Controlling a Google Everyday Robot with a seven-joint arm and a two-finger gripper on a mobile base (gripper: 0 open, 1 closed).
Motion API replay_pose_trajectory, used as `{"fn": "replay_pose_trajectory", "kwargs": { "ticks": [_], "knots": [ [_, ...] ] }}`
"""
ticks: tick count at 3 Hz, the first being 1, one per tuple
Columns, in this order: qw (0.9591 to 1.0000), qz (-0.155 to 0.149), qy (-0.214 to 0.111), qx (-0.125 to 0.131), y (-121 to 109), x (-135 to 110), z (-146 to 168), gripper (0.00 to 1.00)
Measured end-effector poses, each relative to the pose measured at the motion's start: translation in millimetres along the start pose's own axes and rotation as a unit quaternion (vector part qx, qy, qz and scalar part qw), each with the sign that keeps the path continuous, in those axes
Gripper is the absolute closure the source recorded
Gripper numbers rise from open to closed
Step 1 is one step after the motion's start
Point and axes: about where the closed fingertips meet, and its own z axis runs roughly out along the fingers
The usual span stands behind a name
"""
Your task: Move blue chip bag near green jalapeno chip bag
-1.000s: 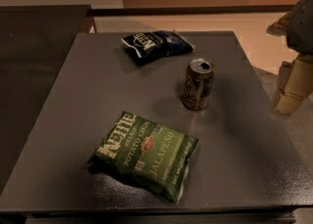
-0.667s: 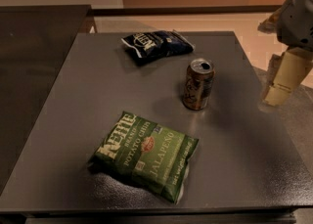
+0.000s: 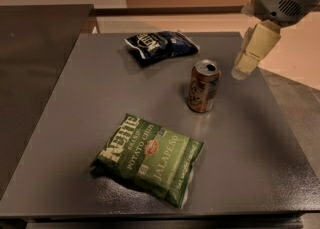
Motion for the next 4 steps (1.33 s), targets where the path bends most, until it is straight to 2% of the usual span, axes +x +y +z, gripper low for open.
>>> {"fn": "replay_pose_trajectory", "kwargs": {
  "ticks": [2, 4],
  "knots": [
    [0.999, 0.019, -0.039, 0.015, -71, -52, 38, 0.0],
    [0.9986, 0.032, -0.042, 0.003, -98, -104, 91, 0.0]
  ]
}}
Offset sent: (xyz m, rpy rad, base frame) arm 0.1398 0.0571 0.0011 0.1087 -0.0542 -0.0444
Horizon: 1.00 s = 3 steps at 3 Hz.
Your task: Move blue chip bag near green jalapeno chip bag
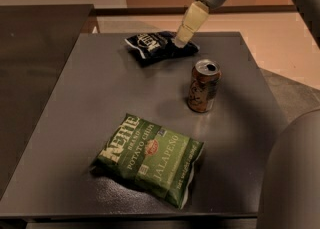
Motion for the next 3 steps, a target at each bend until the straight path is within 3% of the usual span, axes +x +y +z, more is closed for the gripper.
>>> {"fn": "replay_pose_trajectory", "kwargs": {
  "ticks": [2, 3],
  "knots": [
    [0.9991, 0.014, 0.016, 0.037, -1, -23, 41, 0.0],
    [0.9986, -0.006, 0.009, 0.053, 10, -27, 60, 0.0]
  ]
}}
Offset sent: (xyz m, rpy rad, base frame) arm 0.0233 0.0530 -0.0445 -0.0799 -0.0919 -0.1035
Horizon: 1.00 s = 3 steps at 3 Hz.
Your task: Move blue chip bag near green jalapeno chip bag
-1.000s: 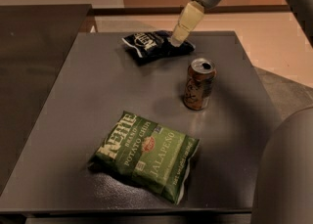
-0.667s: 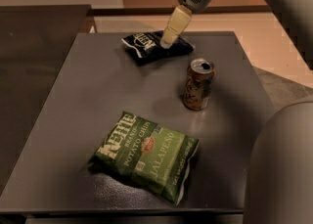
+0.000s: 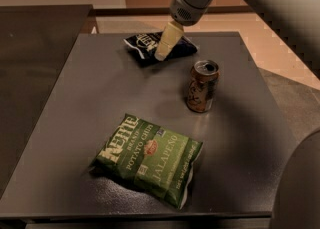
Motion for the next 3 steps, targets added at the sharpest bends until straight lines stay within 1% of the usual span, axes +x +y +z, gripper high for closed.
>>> {"fn": "replay_pose_trajectory", "kwargs": {
  "ticks": [1, 2, 3],
  "knots": [
    [0.9995, -0.03, -0.01, -0.008, 12, -6, 18, 0.0],
    [0.9987, -0.045, -0.01, -0.022, 17, -10, 37, 0.0],
    [0.998, -0.05, -0.018, -0.035, 17, -12, 55, 0.0]
  ]
}}
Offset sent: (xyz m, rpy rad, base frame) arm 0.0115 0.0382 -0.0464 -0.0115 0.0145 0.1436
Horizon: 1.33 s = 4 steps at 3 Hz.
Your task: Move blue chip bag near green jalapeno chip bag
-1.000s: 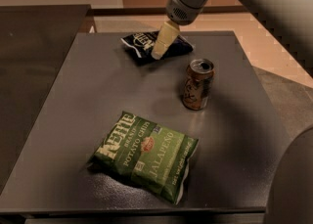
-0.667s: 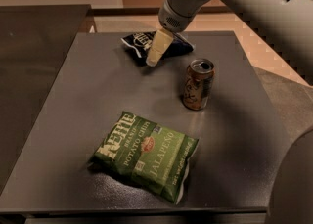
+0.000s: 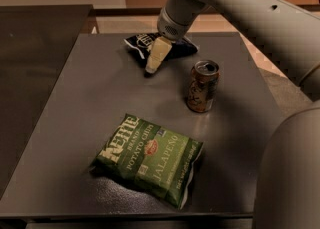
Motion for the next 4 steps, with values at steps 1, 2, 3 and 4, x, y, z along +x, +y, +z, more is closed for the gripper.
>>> {"fn": "replay_pose_trajectory", "kwargs": {
  "ticks": [1, 2, 3, 4],
  "knots": [
    [1.0, 0.0, 0.003, -0.005, -5, 4, 15, 0.0],
    [1.0, 0.003, 0.005, -0.001, -10, 9, 22, 0.18],
    [1.0, 0.001, 0.0, 0.008, -16, 13, 14, 0.42],
    [0.9999, 0.0, -0.008, 0.014, -17, 14, 2, 0.64]
  ]
}}
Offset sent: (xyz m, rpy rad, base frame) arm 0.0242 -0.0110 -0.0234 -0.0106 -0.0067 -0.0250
